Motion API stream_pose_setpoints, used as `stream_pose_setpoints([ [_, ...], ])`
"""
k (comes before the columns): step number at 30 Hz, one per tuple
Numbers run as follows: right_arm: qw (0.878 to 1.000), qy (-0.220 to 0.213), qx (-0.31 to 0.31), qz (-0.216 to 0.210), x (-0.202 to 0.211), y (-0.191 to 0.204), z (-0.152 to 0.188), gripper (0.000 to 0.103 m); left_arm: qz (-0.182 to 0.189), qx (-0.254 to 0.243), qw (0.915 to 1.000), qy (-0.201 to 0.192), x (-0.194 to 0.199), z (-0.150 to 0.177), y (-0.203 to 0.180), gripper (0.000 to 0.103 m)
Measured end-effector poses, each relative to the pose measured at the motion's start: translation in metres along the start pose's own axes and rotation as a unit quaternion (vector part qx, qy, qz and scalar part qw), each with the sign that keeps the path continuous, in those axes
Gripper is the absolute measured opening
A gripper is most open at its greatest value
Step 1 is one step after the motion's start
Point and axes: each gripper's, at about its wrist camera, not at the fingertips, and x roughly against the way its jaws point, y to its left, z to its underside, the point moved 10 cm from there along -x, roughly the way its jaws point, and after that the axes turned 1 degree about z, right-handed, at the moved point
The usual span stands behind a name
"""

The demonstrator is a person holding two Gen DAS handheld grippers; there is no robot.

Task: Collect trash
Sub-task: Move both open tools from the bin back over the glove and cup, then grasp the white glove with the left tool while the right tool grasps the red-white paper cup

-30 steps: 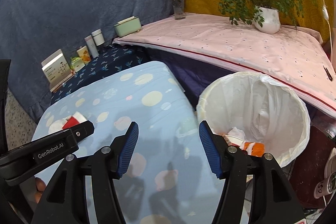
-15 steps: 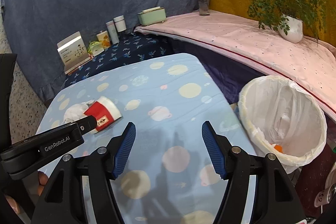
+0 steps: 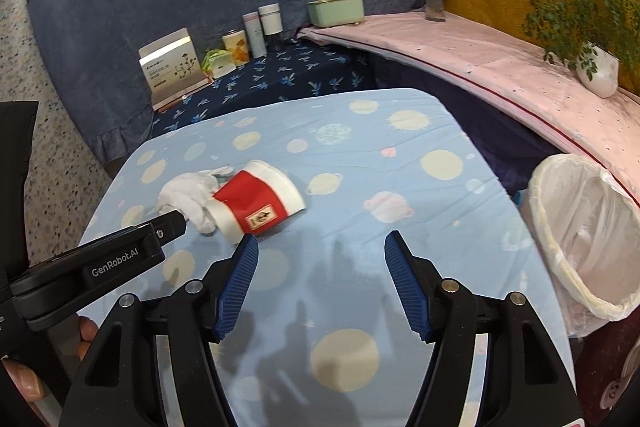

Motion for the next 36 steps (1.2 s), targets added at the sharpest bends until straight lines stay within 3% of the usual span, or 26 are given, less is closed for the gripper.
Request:
stream_pose_setpoints([
  [4,1.0,0.014,0.002,-0.015,-0.014,0.02,0.002,0.064,-0.011,0.007,0.9999,0.0,-0.006,-0.008,0.024,0.06],
  [12,0.998,0.04,-0.026,-0.039,-0.05,0.045,0.0,0.064,0.002,0.012,0.9998,0.015,-0.032,-0.029,0.055,0.079],
  [24,0.994,0.063,-0.069,-0.048,-0.104,0.053,-0.007,0.064,0.025,0.015,0.9982,0.052,-0.092,-0.051,0.059,0.079],
  [30,0.993,0.059,-0.079,-0.068,-0.113,0.057,-0.01,0.069,0.05,0.012,0.9962,0.071,-0.108,-0.045,0.049,0.055],
  [36,0.985,0.073,-0.114,-0.104,-0.119,0.057,-0.005,0.07,0.074,0.001,0.9942,0.078,-0.107,-0.038,0.038,0.022],
])
